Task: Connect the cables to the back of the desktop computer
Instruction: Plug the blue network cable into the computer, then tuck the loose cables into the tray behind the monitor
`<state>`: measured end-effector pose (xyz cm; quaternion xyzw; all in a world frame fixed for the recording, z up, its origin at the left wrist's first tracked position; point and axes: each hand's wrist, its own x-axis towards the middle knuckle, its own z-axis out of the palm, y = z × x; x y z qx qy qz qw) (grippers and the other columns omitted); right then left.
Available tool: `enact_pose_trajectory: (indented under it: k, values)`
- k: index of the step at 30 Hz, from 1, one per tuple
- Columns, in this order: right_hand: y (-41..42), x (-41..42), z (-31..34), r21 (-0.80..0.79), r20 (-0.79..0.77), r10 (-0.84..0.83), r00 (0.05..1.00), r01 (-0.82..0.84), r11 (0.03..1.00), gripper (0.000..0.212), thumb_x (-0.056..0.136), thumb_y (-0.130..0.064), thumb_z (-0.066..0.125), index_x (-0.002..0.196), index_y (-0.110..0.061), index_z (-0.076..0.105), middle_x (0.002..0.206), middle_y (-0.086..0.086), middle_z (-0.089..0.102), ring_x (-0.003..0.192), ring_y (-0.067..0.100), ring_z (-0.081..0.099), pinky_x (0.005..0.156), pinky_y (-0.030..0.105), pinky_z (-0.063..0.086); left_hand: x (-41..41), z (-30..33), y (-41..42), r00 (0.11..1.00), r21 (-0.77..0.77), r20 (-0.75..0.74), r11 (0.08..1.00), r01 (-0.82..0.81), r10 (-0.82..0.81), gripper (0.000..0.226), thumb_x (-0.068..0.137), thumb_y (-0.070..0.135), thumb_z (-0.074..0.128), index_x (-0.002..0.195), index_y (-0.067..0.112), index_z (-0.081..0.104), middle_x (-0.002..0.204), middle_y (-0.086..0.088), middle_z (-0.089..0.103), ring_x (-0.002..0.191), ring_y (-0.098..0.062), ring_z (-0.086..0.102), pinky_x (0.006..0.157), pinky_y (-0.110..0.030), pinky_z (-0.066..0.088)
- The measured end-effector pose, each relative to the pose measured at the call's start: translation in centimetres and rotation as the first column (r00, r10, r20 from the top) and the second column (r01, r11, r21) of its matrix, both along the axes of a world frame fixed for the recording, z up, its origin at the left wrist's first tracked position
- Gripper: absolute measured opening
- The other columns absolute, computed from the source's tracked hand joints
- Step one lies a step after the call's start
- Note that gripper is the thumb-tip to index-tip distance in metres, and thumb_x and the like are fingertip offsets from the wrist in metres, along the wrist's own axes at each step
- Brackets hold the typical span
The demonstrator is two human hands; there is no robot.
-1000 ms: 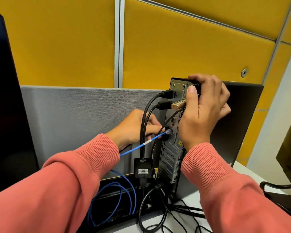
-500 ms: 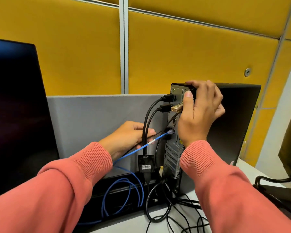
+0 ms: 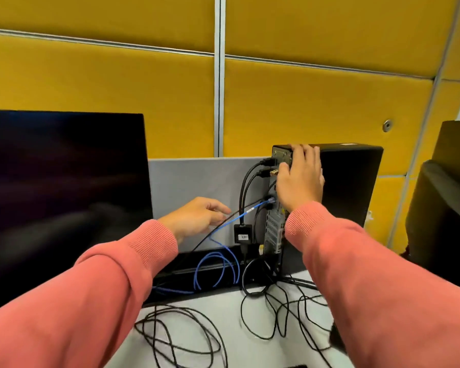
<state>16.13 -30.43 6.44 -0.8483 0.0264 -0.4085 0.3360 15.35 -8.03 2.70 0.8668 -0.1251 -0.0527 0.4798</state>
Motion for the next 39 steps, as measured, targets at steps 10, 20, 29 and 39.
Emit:
enact_pose_trajectory:
  k: [10, 20, 29, 39]
  values:
    - [4.2, -9.3, -10.3, 0.029, -0.131, 0.368, 0.92, -0.368, 0.929, 0.03, 0.097, -0.019, 0.055, 0.124, -0.032, 0.058, 0.122, -0.008, 0.05, 0.103, 0.012, 0.057, 0.098, 0.043, 0.05, -9.7, -7.1, 4.6, 0.967, 0.329, 0.253, 0.943, -0.059, -0.028, 0.025, 0.1, 0.02, 0.065, 0.123, 0.024, 0.072, 0.118, 0.006, 0.071, 0.11, -0.011, 0.065, 0.101, -0.032, 0.052]
    - [9.5, -13.0, -16.7, 0.015, -0.736, 0.456, 0.501, -0.66, 0.751, 0.042, 0.102, -0.036, 0.056, 0.143, -0.028, 0.054, 0.124, -0.002, 0.062, 0.109, 0.016, 0.058, 0.097, 0.03, 0.044, -15.3, -16.6, 10.2, 0.918, 0.204, 0.245, 0.91, -0.362, 0.311, 0.028, 0.098, 0.033, 0.062, 0.123, 0.045, 0.063, 0.132, 0.015, 0.048, 0.131, -0.016, 0.036, 0.114, -0.042, 0.031]
    - [9.9, -11.8, -19.5, 0.183, -0.706, 0.474, 0.527, -0.51, 0.84, 0.013, 0.101, -0.019, 0.055, 0.11, -0.027, 0.057, 0.089, 0.001, 0.062, 0.064, 0.015, 0.055, 0.056, 0.024, 0.043, -12.4, -16.3, 9.1, 0.935, 0.373, 0.033, 0.864, -0.339, 0.353, 0.066, 0.09, 0.051, 0.068, 0.149, 0.035, 0.042, 0.154, -0.006, 0.038, 0.143, -0.032, 0.027, 0.111, -0.043, 0.032]
    - [9.4, -10.8, -18.1, 0.296, -0.657, 0.514, 0.552, -0.438, 0.849, 0.011, 0.107, -0.034, 0.038, 0.114, -0.032, 0.046, 0.099, 0.009, 0.062, 0.084, 0.026, 0.069, 0.083, 0.043, 0.054, -5.8, -16.8, 10.3, 0.775, -0.137, 0.356, 0.85, -0.509, 0.521, 0.01, 0.096, 0.031, 0.061, 0.088, 0.028, 0.066, 0.081, 0.004, 0.067, 0.077, -0.017, 0.064, 0.076, -0.043, 0.056]
